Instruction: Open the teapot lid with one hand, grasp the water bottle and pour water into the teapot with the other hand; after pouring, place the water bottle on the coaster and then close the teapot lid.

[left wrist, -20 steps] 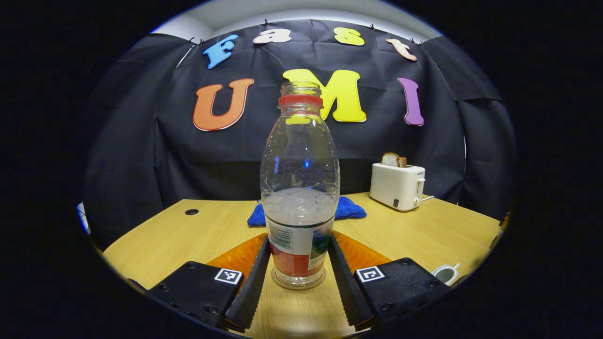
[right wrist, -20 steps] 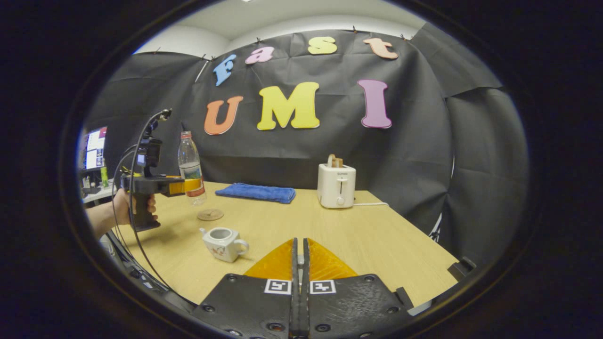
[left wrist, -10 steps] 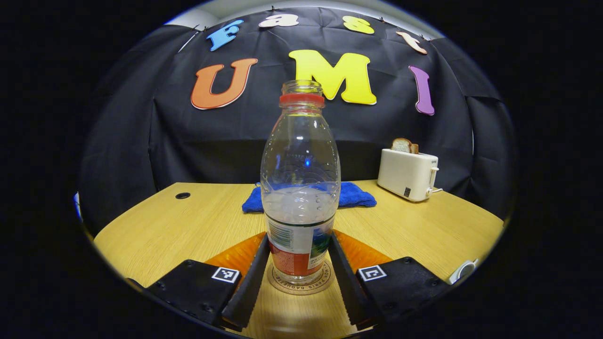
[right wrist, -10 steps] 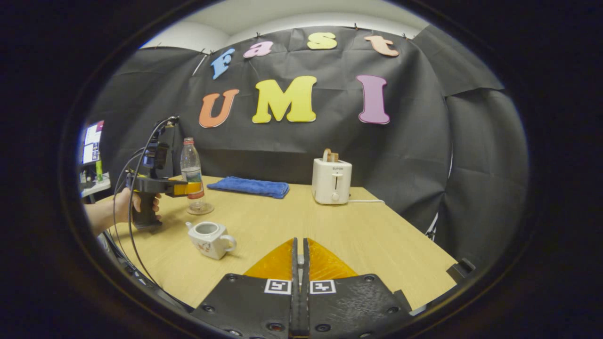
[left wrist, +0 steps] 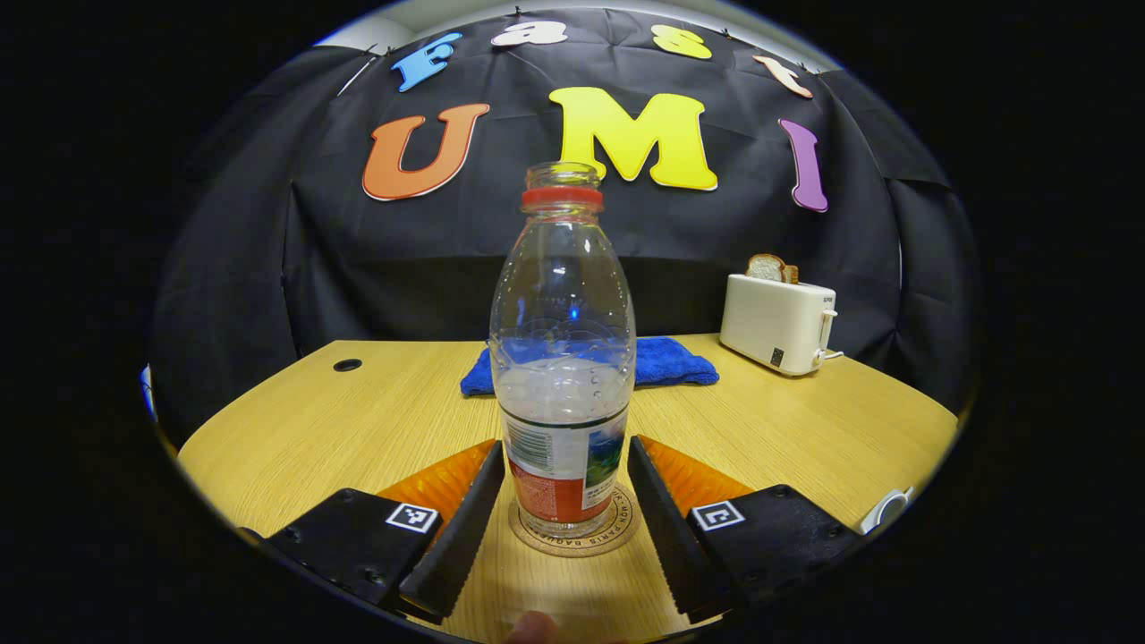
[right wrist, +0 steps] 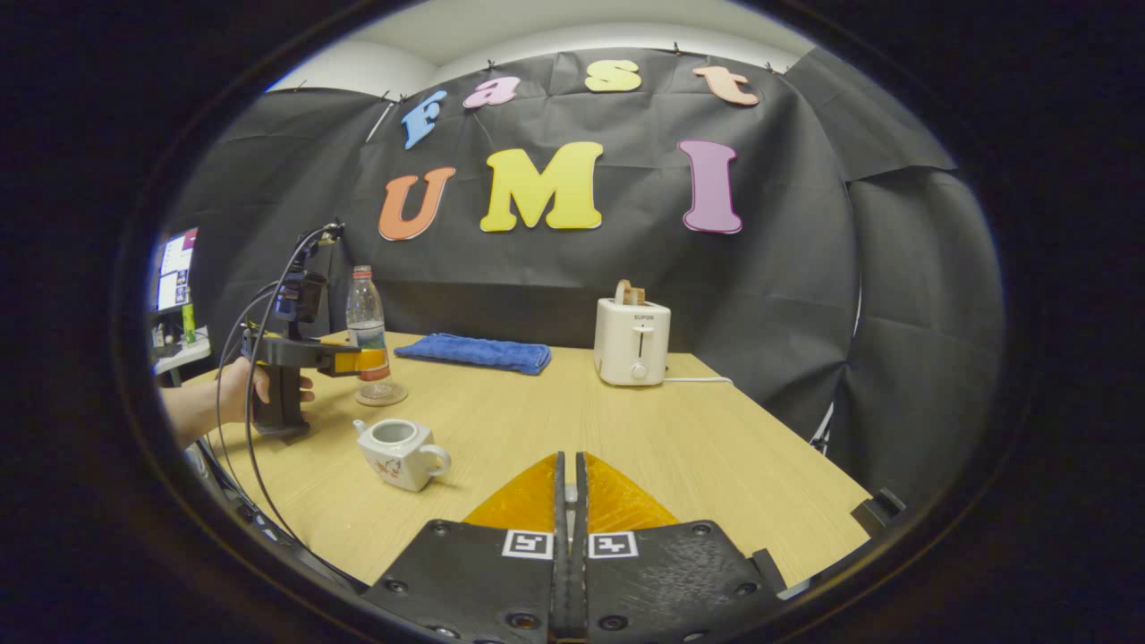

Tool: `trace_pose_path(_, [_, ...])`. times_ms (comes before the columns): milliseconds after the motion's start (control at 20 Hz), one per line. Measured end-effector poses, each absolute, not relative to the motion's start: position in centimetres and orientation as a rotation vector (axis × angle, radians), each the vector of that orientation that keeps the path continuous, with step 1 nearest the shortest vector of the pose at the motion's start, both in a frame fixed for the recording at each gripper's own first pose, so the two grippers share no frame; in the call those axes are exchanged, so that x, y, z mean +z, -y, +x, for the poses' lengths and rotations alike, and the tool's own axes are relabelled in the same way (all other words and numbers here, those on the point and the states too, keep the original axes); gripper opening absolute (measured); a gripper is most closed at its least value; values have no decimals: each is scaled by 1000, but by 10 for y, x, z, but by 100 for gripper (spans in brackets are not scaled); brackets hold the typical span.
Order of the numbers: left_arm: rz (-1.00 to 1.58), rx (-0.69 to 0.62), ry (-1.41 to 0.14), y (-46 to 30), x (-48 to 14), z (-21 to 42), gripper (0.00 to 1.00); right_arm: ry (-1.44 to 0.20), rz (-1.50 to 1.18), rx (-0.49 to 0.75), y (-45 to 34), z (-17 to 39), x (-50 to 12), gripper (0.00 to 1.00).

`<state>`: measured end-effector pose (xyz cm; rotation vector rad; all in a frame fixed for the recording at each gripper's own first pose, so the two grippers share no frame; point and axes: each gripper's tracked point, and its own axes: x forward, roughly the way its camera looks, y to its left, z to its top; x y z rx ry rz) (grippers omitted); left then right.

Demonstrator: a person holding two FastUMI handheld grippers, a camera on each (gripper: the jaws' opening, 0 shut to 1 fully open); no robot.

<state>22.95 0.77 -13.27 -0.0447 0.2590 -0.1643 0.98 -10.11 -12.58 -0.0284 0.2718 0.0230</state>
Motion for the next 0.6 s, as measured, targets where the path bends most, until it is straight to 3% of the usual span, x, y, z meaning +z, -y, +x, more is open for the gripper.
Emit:
trace_pose_path(150, [-46,-163,-266,-9,-134,228,98,-269,-30,28,98,8,-125,0])
trace_pose_path(600, [-57,-83,-269,-31,-119,144,98,-206,-28,157,46,34,-97,0])
